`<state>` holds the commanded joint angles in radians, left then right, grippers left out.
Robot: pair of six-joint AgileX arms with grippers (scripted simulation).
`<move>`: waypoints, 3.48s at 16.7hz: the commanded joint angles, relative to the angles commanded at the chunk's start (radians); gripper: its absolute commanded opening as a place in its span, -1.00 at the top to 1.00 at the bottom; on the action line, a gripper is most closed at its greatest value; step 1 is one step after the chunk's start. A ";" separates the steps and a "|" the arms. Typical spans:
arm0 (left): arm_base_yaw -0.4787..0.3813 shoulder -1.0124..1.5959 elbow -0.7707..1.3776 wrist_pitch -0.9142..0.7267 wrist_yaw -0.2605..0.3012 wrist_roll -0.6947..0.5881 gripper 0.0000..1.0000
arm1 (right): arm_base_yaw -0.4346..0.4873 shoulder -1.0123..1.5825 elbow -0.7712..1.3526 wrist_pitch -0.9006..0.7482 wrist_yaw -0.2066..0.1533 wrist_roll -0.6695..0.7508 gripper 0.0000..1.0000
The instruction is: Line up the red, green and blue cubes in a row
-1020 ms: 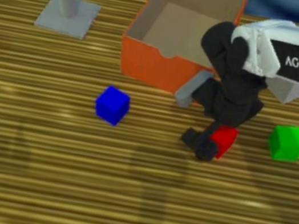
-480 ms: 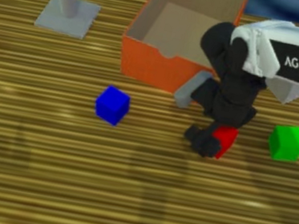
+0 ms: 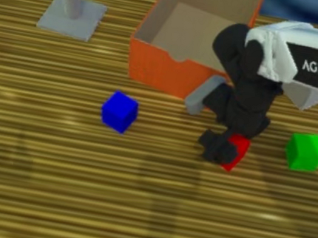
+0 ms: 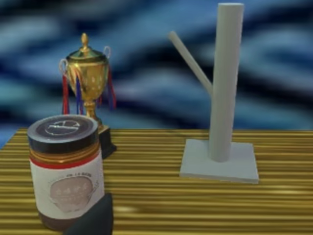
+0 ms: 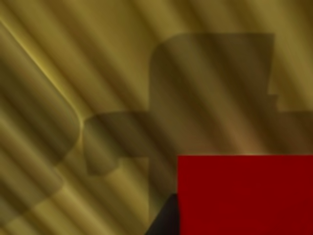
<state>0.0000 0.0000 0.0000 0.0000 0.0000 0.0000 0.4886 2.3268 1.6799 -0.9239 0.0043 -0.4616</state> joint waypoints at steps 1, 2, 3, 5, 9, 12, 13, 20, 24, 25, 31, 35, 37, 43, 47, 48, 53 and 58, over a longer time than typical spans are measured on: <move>0.000 0.000 0.000 0.000 0.000 0.000 -1.00 | 0.000 0.000 0.000 0.000 0.000 0.000 1.00; 0.000 0.000 0.000 0.000 0.000 0.000 -1.00 | 0.000 0.000 0.000 0.000 0.000 0.000 1.00; 0.000 0.000 0.000 0.000 0.000 0.000 -1.00 | 0.000 0.000 0.000 0.000 0.000 0.000 1.00; 0.000 0.000 0.000 0.000 0.000 0.000 -1.00 | -0.001 -0.030 0.005 -0.014 -0.011 0.009 1.00; 0.000 0.000 0.000 0.000 0.000 0.000 -1.00 | 0.002 -0.050 0.059 -0.086 -0.011 0.007 1.00; 0.000 0.000 0.000 0.000 0.000 0.000 -1.00 | 0.006 -0.081 0.129 -0.199 -0.011 0.007 1.00; 0.000 0.000 0.000 0.000 0.000 0.000 -1.00 | 0.007 -0.091 0.148 -0.226 -0.011 0.007 1.00; 0.000 0.000 0.000 0.000 0.000 0.000 -1.00 | 0.017 -0.095 0.176 -0.254 -0.012 0.003 1.00; 0.000 0.000 0.000 0.000 0.000 0.000 -1.00 | 0.141 -0.053 0.266 -0.303 -0.011 -0.028 1.00; 0.000 0.000 0.000 0.000 0.000 0.000 -1.00 | 0.184 -0.038 0.296 -0.319 -0.011 -0.038 1.00; 0.000 0.000 0.000 0.000 0.000 0.000 -1.00 | 0.443 0.035 0.467 -0.415 -0.012 -0.103 1.00; 0.000 0.000 0.000 0.000 0.000 0.000 -1.00 | 0.498 0.048 0.504 -0.434 -0.012 -0.117 1.00; 0.000 0.000 0.000 0.000 0.000 0.000 -1.00 | 0.498 0.048 0.504 -0.434 -0.012 -0.117 1.00; 0.000 0.000 0.000 0.000 0.000 0.000 -1.00 | 0.495 0.054 0.395 -0.315 -0.011 -0.112 1.00; 0.000 0.000 0.000 0.000 0.000 0.000 -1.00 | 0.500 0.072 0.277 -0.183 -0.011 -0.114 1.00; 0.000 0.000 0.000 0.000 0.000 0.000 -1.00 | 0.500 0.073 0.270 -0.176 -0.011 -0.114 1.00; 0.000 0.000 0.000 0.000 0.000 0.000 -1.00 | 0.500 0.074 0.270 -0.175 -0.011 -0.114 0.70; 0.000 0.000 0.000 0.000 0.000 0.000 -1.00 | 0.500 0.074 0.270 -0.175 -0.011 -0.114 -0.06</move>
<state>0.0000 0.0000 0.0000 0.0000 0.0000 0.0000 0.9890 2.4003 1.9501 -1.0994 -0.0068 -0.5758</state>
